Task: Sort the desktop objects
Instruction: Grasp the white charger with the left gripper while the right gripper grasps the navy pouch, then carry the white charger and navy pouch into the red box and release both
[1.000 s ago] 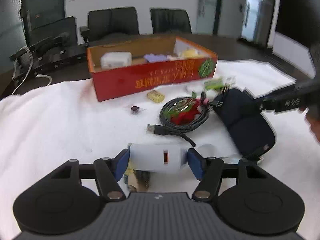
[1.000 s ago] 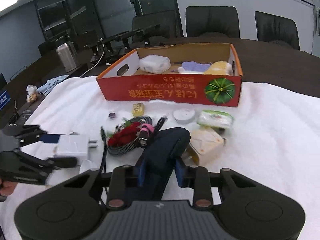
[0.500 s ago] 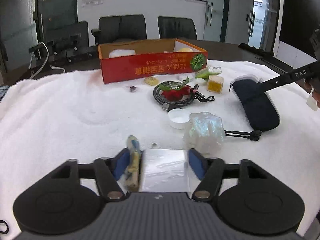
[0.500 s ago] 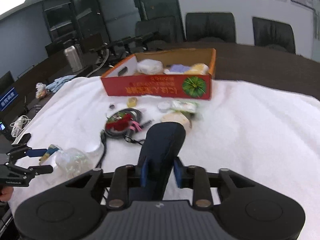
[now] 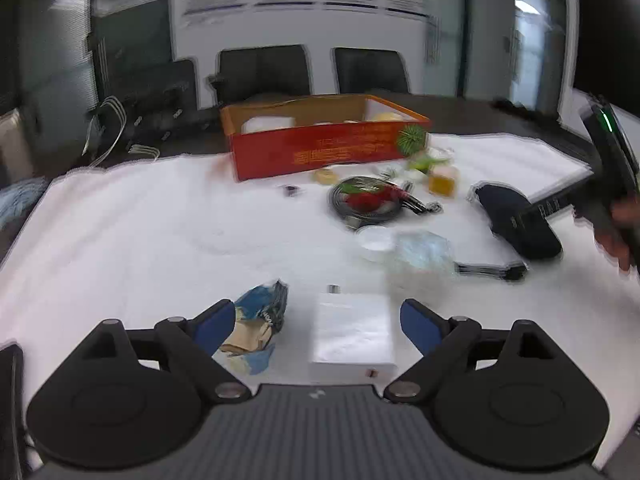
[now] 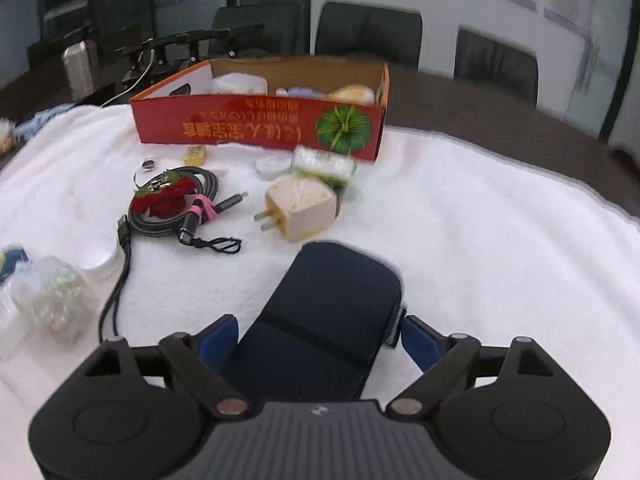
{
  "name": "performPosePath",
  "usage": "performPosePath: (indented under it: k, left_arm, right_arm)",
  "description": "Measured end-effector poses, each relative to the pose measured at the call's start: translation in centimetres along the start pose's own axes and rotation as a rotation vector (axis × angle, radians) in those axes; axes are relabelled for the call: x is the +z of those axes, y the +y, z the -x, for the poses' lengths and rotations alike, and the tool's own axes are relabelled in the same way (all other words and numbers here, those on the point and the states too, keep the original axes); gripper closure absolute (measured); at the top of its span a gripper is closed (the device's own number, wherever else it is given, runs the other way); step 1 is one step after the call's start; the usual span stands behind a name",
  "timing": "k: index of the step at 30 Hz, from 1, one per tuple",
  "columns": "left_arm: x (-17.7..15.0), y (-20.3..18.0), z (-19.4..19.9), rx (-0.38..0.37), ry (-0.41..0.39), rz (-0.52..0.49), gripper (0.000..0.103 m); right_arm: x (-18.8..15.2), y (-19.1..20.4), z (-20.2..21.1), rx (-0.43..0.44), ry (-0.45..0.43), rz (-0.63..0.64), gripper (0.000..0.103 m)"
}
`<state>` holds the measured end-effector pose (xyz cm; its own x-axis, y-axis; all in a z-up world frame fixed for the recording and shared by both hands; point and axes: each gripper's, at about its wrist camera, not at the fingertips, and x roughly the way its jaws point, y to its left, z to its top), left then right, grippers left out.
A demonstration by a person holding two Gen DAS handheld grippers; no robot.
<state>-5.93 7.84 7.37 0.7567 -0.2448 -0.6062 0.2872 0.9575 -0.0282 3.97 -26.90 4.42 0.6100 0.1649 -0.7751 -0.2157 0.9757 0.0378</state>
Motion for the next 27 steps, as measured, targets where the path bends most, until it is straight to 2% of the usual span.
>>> performPosePath:
  k: [2, 3, 6, 8, 10, 13, 15, 16, 18, 20, 22, 24, 27]
  left_arm:
    - [0.5, 1.7, 0.0, -0.040, 0.002, 0.106, 0.013]
    - [0.6, 1.9, 0.1, -0.065, -0.001, 0.125, 0.014]
    - [0.8, 0.4, -0.1, -0.135, 0.021, 0.063, 0.015]
    - [0.7, -1.3, -1.0, -0.127, 0.051, -0.009, 0.015]
    - [0.4, -2.3, -2.5, -0.088, 0.101, -0.043, 0.015]
    - [0.2, -2.3, -4.2, -0.115, 0.160, -0.016, 0.018]
    - [0.3, -2.2, -5.0, -0.100, 0.168, -0.005, 0.031]
    - [0.5, -2.2, -5.5, -0.074, 0.173, -0.004, 0.046]
    - [0.7, -2.0, -6.0, -0.079, 0.173, 0.001, 0.046]
    - [0.8, -2.6, -5.8, -0.060, 0.155, -0.018, 0.047]
    - [0.7, -3.3, -5.2, -0.034, 0.119, -0.040, 0.047]
    - [1.4, -3.2, -4.3, -0.041, 0.088, -0.017, 0.047]
    - [3.9, -2.5, -2.6, -0.048, 0.018, 0.005, 0.047]
  right_arm:
    - [-0.5, -0.1, -0.4, 0.021, -0.006, -0.010, 0.021]
    - [-0.7, -0.1, -0.3, 0.026, -0.014, -0.010, 0.024]
    - [-1.2, -0.1, 0.3, 0.031, -0.027, 0.009, 0.030]
    - [-1.2, 0.2, 0.7, 0.030, -0.029, 0.031, 0.035]
    - [-1.2, 0.8, 1.0, 0.018, -0.031, 0.075, 0.039]
    - [-1.9, 1.5, 2.0, 0.024, -0.014, 0.131, 0.040]
    - [-2.4, 1.8, 2.7, 0.044, 0.005, 0.169, 0.039]
    - [-2.5, 1.8, 2.9, 0.058, 0.018, 0.171, 0.039]
    - [-2.1, 1.2, 2.5, 0.084, 0.030, 0.124, 0.034]
    - [-1.7, 0.8, 2.0, 0.087, 0.039, 0.073, 0.033]
    - [-1.4, 0.9, 1.4, 0.072, 0.029, 0.077, 0.037]
    - [-1.5, 1.3, 1.5, 0.056, 0.014, 0.102, 0.045]
    - [-1.1, 1.3, 3.1, 0.047, -0.046, 0.112, 0.047]
